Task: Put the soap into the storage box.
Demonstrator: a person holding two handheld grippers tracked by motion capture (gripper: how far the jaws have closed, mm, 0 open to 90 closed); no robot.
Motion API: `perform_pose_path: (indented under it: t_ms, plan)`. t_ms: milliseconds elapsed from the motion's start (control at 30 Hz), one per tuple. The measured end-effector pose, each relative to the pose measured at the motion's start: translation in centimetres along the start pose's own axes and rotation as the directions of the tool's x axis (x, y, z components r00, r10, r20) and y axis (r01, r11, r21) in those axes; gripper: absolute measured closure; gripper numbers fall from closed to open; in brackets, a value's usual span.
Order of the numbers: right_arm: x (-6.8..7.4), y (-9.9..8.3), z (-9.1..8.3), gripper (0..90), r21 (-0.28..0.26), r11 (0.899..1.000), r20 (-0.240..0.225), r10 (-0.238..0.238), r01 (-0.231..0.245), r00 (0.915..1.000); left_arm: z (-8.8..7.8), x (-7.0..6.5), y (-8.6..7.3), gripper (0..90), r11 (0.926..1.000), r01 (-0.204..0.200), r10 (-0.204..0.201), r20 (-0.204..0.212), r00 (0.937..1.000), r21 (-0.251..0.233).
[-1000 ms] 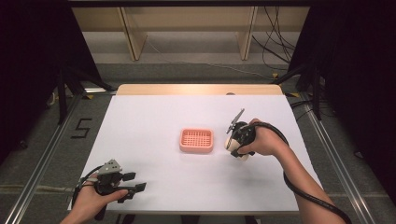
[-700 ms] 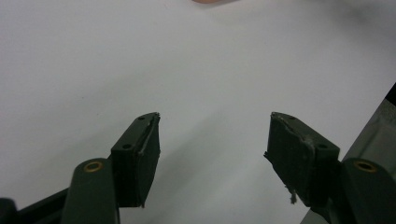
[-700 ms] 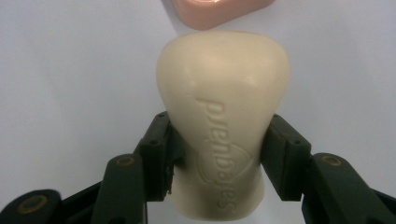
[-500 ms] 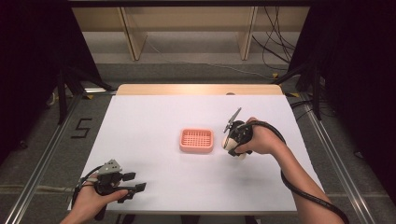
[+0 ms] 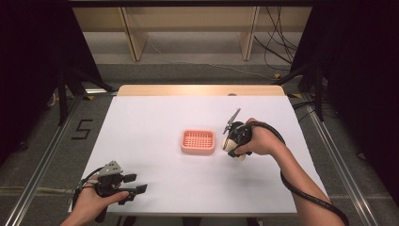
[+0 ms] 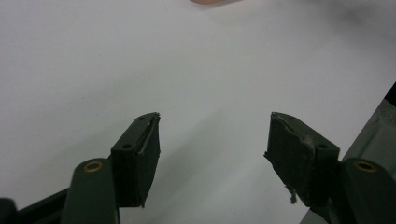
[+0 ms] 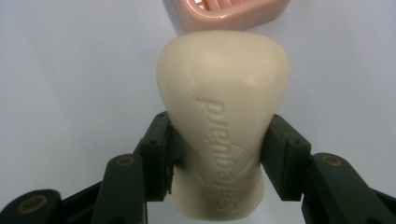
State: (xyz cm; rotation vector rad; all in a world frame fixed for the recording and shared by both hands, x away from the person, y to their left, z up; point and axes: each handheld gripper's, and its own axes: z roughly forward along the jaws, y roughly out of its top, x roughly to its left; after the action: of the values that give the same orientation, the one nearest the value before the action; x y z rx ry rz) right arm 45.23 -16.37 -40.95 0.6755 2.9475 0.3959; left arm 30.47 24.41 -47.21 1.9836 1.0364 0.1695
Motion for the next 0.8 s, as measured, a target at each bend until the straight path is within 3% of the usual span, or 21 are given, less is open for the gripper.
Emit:
perform_pose_path:
  t_ms: [667, 800]
  plan:
    - [0.04, 0.73, 0.04, 50.5, -0.003, 1.000, 0.007, 0.000, 0.000, 1.0000, 0.00, 0.00, 0.00, 34.2, 1.0000, -0.001, 0.001, 0.000, 1.0000, 0.001]
    - [-0.02, 0.91, 0.06, 50.5, -0.008, 1.000, 0.007, -0.018, 0.018, 0.9998, 0.00, -0.01, -0.02, 34.2, 1.0000, 0.002, -0.002, -0.001, 1.0000, 0.001]
